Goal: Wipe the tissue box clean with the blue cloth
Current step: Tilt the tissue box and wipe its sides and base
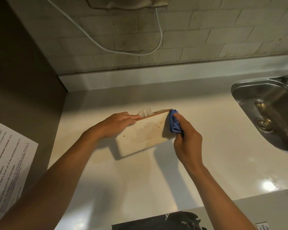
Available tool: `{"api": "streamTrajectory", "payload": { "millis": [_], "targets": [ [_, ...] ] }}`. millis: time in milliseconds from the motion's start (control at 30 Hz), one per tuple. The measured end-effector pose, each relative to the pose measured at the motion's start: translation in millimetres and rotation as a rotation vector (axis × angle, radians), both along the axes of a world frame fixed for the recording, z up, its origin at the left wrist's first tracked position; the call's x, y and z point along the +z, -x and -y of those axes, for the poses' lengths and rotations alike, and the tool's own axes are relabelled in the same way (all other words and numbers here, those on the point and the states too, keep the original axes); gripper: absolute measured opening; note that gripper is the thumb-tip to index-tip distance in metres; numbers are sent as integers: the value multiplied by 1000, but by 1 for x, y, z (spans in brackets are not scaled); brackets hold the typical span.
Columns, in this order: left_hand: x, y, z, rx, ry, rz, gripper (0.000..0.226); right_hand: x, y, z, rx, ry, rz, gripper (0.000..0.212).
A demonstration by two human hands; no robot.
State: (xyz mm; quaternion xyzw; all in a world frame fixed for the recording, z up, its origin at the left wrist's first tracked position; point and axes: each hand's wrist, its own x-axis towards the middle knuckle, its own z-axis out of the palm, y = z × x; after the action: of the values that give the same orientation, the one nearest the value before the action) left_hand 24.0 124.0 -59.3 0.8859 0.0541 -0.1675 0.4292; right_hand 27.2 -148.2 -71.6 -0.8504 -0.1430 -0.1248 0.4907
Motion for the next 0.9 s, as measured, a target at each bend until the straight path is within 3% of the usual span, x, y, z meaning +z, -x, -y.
{"api": "streamTrajectory", "payload": {
  "millis": [67, 233, 433, 633, 767, 900],
  "targets": [
    [0, -2, 1, 27, -1, -4, 34, -3, 1, -3, 4, 37, 23, 53],
    [1, -7, -2, 12, 60, -1, 52, -5, -4, -4, 9, 77, 37, 58],
    [-3, -16, -9, 19, 160, -4, 37, -6, -1, -5, -12, 100, 36, 60],
    [-7, -15, -9, 25, 208, -10, 60, -17, 16, -17, -41, 220, 40, 63],
    [-5, -19, -13, 17, 205, -13, 28, -22, 30, -27, 14, 327, 76, 66],
    [-4, -20, -12, -5, 224, -11, 39, -24, 35, -17, 32, 394, 89, 70]
  ]
}}
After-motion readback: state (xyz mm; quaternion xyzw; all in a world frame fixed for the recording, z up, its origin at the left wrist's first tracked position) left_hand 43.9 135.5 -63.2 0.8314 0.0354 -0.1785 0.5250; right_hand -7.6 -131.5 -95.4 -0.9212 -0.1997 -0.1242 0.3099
